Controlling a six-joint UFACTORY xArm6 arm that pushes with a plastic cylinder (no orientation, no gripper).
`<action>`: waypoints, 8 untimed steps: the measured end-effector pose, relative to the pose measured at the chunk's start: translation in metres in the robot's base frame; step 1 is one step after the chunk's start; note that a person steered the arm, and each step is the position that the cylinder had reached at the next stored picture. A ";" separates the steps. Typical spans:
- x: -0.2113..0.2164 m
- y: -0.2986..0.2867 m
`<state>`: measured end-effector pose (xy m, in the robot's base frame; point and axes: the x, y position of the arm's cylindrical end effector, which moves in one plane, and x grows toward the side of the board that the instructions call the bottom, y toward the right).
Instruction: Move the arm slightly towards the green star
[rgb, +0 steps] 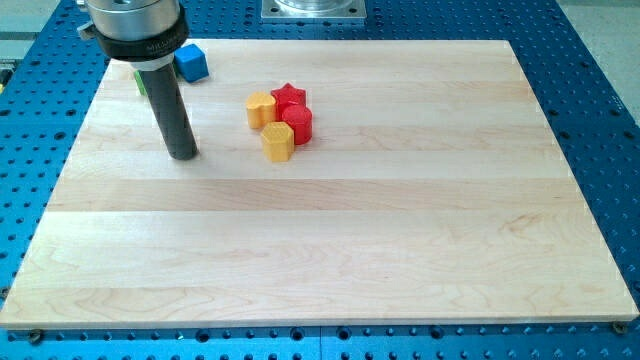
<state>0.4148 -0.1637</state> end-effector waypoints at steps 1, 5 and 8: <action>0.000 0.000; -0.007 0.001; -0.008 -0.002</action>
<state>0.4068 -0.1653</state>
